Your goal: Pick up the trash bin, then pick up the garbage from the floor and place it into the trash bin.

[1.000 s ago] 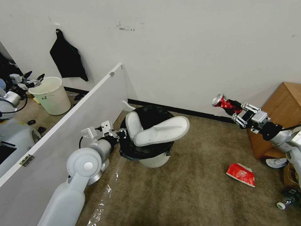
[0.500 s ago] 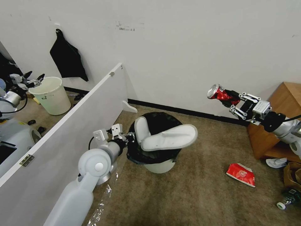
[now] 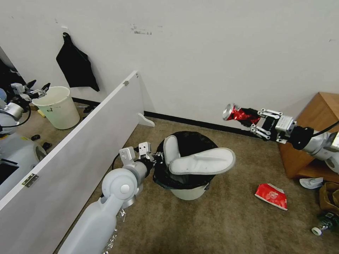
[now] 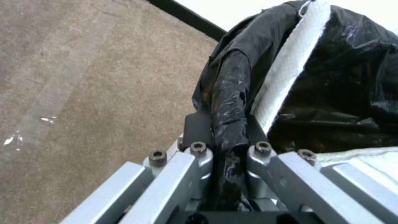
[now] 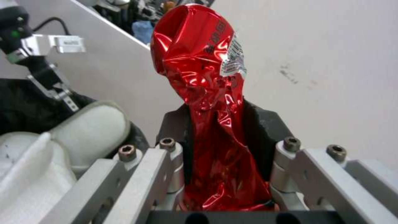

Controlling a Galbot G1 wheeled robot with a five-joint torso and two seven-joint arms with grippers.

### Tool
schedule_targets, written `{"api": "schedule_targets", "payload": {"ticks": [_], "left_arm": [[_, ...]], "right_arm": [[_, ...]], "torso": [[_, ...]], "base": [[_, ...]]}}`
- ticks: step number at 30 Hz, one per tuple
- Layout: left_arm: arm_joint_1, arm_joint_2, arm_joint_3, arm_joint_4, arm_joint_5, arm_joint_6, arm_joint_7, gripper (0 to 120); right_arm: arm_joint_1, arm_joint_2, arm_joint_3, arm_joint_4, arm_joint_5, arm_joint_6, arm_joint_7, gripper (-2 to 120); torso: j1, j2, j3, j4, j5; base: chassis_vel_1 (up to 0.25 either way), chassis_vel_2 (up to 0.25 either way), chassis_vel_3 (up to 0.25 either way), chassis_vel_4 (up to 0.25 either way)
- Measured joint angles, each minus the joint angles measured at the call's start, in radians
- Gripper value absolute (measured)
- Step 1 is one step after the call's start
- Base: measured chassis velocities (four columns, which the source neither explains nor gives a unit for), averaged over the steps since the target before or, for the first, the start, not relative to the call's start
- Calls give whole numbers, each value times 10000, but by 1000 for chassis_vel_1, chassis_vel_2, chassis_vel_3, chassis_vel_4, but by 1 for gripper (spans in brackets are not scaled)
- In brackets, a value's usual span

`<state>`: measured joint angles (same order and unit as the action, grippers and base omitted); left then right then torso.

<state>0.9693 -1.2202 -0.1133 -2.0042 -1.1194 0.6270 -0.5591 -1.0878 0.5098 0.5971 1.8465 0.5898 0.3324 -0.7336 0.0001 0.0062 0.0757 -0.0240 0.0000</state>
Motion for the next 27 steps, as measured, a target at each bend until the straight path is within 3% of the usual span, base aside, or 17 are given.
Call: {"api": "schedule_targets", "payload": {"ticks": [14, 27], "left_arm": [[-408, -43, 465, 251, 73, -38, 178, 4], [-807, -237, 968, 668, 166, -67, 242, 4]], "right_arm": [[953, -283, -1712, 38, 98, -7, -36, 25], [1080, -335, -2055, 90, 42, -9, -54, 25]], "torso": [[0, 0, 0, 1, 0], [0, 0, 0, 1, 0]], "base": [[0, 0, 0, 0], [0, 0, 0, 0]]}}
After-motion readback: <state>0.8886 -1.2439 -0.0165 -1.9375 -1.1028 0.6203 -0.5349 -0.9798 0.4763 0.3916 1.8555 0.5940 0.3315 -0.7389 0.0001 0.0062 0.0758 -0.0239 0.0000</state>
